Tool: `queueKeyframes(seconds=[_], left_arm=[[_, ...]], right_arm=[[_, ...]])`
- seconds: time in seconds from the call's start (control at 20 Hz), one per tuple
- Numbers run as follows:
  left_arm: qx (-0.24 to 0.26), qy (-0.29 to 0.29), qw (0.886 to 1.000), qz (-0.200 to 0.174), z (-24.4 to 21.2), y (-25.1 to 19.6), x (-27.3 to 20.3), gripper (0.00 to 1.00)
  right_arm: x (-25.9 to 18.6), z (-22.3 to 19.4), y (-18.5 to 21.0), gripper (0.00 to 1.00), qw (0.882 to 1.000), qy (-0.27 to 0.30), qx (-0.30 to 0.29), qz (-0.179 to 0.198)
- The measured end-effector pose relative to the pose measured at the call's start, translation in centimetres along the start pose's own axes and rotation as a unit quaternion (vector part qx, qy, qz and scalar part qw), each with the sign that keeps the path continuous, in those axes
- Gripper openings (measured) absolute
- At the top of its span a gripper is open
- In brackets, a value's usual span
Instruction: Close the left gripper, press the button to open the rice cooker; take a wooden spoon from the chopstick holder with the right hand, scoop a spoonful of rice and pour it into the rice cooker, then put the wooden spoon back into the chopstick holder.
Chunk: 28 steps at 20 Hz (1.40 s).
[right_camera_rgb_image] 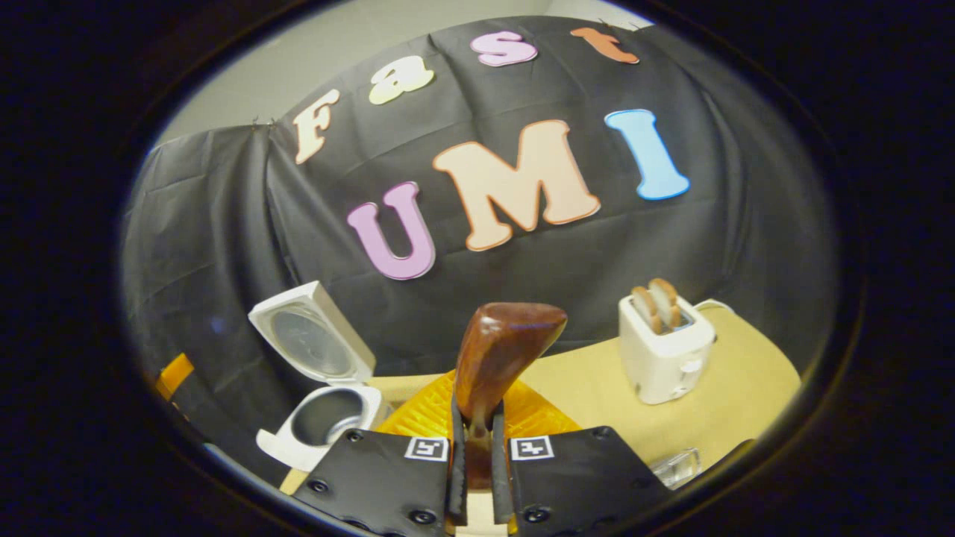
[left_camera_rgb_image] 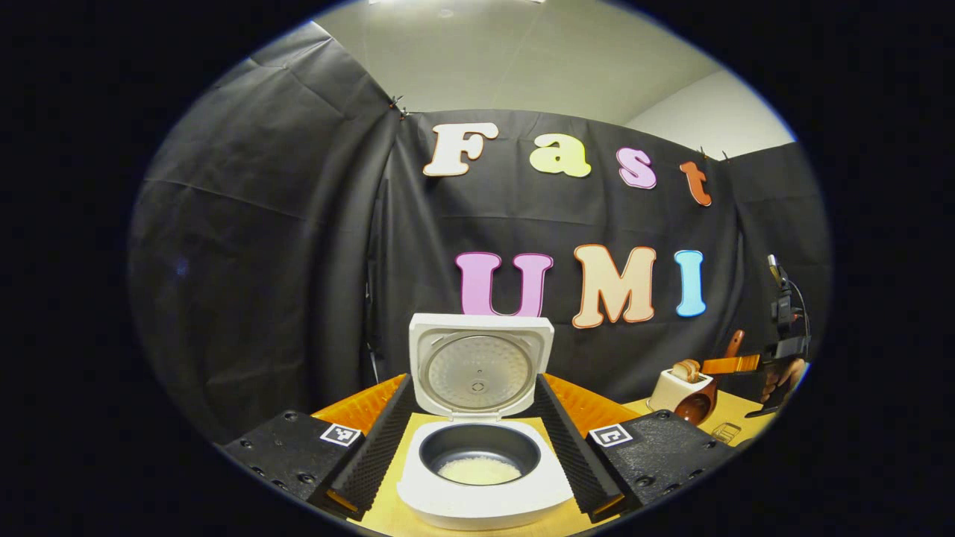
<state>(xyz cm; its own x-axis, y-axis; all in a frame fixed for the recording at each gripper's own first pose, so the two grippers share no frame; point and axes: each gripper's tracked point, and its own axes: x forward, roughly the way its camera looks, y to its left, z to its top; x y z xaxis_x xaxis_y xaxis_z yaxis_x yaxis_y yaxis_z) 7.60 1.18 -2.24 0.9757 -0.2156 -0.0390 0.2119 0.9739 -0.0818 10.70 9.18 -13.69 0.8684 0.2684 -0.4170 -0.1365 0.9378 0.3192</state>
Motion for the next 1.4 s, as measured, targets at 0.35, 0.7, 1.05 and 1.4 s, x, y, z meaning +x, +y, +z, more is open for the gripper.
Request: queueKeyframes(seconds=[0.35, 0.7, 1.05, 1.4], left_arm=[[0.006, -0.003, 1.000, -0.016, 0.5, -4.2, 1.1, 0.94], [0.019, -0.004, 1.000, -0.023, 1.1, -7.7, 0.9, 0.92], [0.032, -0.001, 0.999, -0.018, 1.5, -9.8, -0.1, 0.92], [0.044, 0.001, 0.999, -0.002, 1.6, -10.2, -1.2, 0.94]], right_arm=[[-3.0, -1.1, -10.8, 0.14, 0.997, -0.001, -0.020, -0.078], [-4.4, -4.4, -16.5, 0.14, 0.993, 0.029, -0.047, -0.105], [-3.9, -9.0, -18.5, 0.18, 0.993, 0.063, -0.040, -0.091], [-2.7, -12.9, -20.2, 0.17, 0.993, 0.086, -0.015, -0.082]])
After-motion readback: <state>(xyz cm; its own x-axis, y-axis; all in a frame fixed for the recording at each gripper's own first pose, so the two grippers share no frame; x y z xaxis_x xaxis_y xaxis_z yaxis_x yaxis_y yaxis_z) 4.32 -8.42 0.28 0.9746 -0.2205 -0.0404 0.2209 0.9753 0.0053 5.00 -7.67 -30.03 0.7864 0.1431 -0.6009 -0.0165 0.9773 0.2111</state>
